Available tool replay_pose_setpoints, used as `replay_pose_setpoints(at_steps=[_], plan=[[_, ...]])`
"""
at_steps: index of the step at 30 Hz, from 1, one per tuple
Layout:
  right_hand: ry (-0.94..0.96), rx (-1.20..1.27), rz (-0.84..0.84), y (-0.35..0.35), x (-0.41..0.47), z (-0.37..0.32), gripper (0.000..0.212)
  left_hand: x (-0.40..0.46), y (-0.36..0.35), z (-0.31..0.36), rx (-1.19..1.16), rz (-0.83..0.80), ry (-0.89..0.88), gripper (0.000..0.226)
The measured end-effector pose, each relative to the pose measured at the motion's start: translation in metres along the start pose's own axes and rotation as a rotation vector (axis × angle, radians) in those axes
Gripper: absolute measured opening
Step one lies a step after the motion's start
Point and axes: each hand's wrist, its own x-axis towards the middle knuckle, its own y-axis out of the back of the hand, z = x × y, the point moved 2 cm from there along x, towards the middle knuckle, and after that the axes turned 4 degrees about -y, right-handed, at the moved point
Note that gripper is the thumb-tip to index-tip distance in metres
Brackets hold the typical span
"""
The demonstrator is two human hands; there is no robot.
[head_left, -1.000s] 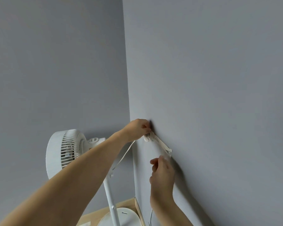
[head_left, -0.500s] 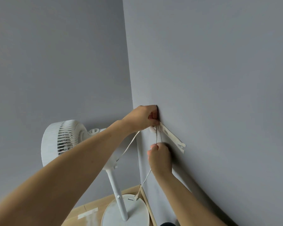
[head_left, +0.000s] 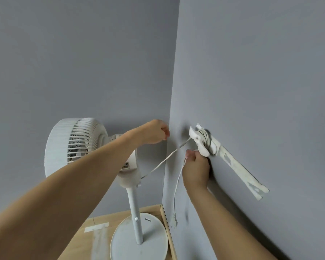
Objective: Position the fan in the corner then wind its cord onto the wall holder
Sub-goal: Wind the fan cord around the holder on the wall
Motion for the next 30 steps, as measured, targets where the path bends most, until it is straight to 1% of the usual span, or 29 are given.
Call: replay_pose_setpoints(at_steps=[3, 5, 7, 10, 13, 17, 19, 21, 23, 25, 28, 30], plan=[[-0.024, 0.180, 0.066, -0.008, 0.009, -0.006, 0.026, 0.003, -0.012, -0.012, 0.114, -0.131, -0.057, 0.024], [-0.050, 0.297, 0.113, -0.015, 0.014, -0.011, 0.026, 0.009, -0.020, -0.020, 0.078, -0.203, -0.043, 0.030], [-0.091, 0.403, 0.122, -0.019, 0.019, -0.012, 0.027, 0.016, -0.028, -0.023, 0.057, -0.274, -0.031, 0.038], [-0.072, 0.461, 0.119, -0.029, 0.026, -0.010, 0.032, 0.024, -0.038, -0.024, -0.010, -0.311, -0.054, 0.040], [-0.113, 0.488, 0.116, -0.032, 0.028, -0.006, 0.031, 0.029, -0.044, -0.025, -0.081, -0.253, -0.067, 0.029], [-0.152, 0.491, 0.109, -0.027, 0.026, -0.009, 0.029, 0.035, -0.036, -0.021, -0.147, -0.088, -0.079, 0.023], [-0.217, 0.479, 0.052, -0.024, 0.022, -0.015, 0.023, 0.035, -0.023, -0.012, -0.189, 0.027, -0.082, 0.021], [-0.313, 0.438, -0.035, -0.020, 0.012, -0.016, 0.021, 0.032, -0.006, 0.002, -0.225, 0.129, -0.094, 0.022], [-0.409, 0.367, -0.126, -0.018, 0.001, -0.013, 0.017, 0.028, 0.012, 0.017, -0.222, 0.191, -0.115, 0.022], [-0.431, 0.317, -0.208, -0.016, -0.009, -0.010, 0.016, 0.019, 0.028, 0.037, -0.189, 0.228, -0.154, 0.021], [-0.358, 0.313, -0.322, -0.006, -0.026, -0.022, 0.014, 0.000, 0.047, 0.075, -0.128, 0.239, -0.230, 0.019], [-0.309, 0.318, -0.352, -0.001, -0.034, -0.031, 0.023, -0.012, 0.055, 0.100, -0.066, 0.194, -0.259, 0.018]])
